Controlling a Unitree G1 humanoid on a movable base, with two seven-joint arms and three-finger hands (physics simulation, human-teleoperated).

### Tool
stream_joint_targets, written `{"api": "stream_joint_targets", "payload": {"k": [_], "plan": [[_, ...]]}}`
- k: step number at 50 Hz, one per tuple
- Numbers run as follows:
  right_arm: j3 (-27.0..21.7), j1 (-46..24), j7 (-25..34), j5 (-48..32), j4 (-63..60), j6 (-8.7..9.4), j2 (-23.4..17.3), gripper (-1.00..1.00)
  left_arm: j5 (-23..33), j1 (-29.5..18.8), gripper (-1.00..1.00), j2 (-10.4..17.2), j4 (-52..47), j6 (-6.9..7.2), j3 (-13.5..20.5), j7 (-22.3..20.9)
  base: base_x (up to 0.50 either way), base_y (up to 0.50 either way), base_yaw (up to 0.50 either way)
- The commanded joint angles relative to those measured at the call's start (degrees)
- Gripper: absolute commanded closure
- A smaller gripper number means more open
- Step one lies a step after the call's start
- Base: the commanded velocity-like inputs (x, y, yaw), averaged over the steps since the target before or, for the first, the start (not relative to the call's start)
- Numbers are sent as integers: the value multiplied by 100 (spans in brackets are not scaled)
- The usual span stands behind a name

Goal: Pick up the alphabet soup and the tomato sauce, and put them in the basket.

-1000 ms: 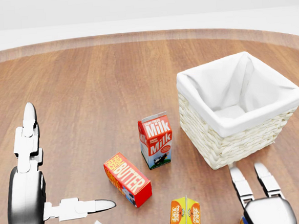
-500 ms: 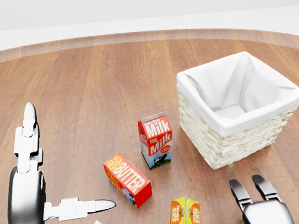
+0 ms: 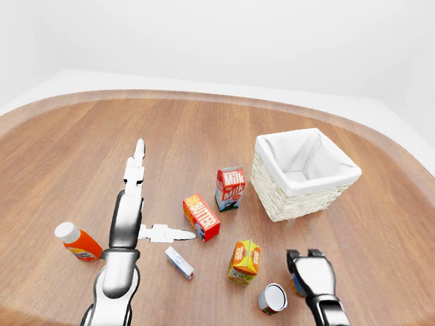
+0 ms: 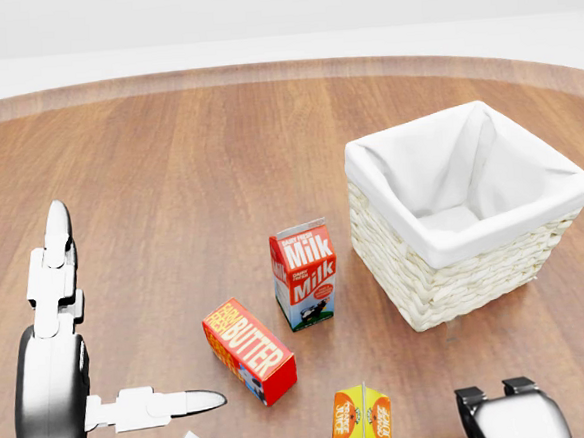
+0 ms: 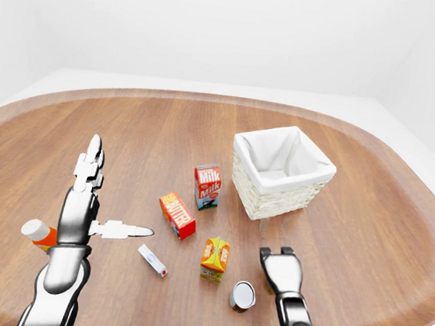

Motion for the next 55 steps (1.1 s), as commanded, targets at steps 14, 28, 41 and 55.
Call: {"api": "stream_joint_targets", "payload": {"k": [14,28,41,55], "plan": [[-861,855,966,882,-2463,0,106,100,13,6,-100,-5,-8,0,0,1,0,0,0],[-1700,1351,2231,1679,-4223,0,618,100,13,7,-100,-5,-9,0,0,0,0,0,0],[-1988,1393,2732,2385,-4932,0,957,100,11,7,-100,-5,-8,0,0,-1,0,0,0],[-2183,1428,3251,3261,-5773,0,1270,100,13,7,-100,-5,-9,0,0,1,0,0,0]]}}
